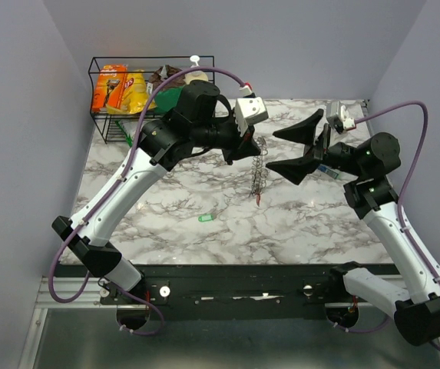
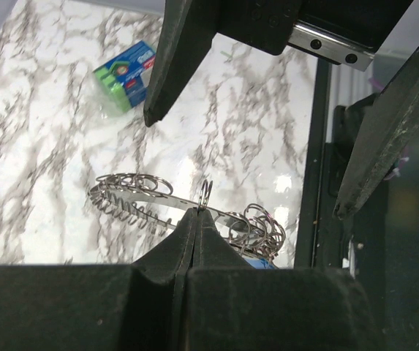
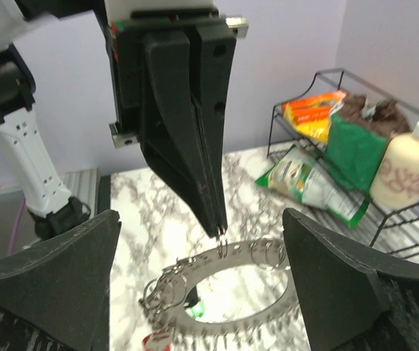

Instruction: Put the keys on the keyring

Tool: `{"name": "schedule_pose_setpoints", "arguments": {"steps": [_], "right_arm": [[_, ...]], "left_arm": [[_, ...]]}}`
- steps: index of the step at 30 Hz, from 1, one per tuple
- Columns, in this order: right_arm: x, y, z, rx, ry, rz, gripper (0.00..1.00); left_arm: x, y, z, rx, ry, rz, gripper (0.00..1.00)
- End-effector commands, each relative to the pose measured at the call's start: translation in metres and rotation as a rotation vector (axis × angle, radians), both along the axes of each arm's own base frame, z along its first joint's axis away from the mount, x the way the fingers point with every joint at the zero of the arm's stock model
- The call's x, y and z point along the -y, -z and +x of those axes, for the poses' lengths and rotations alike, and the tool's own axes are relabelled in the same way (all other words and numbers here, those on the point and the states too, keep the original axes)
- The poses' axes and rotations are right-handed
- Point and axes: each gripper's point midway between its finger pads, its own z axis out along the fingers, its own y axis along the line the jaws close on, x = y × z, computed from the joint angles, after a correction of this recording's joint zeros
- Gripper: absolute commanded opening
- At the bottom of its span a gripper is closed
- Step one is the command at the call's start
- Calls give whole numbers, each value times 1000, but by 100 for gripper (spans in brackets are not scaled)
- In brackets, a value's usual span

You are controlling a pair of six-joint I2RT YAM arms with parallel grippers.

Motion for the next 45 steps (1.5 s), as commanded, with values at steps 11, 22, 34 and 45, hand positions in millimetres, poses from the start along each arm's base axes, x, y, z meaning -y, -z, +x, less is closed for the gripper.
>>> {"name": "schedule_pose_setpoints", "arguments": {"steps": [11, 22, 34, 45], "right_arm": [[-7, 22, 0, -57, -82, -93, 84], [-11, 40, 9, -124, -99, -114, 55], [-15, 43, 13, -142, -118, -95, 45], [-18, 48, 13, -197, -151, -93, 15]], "left_arm": [[-12, 5, 1, 111, -21, 59, 0], [-7, 5, -6, 102, 29, 45, 0], [-4, -1, -12, 98, 59, 16, 0], [-2, -8, -17, 100, 79, -19, 0]]}}
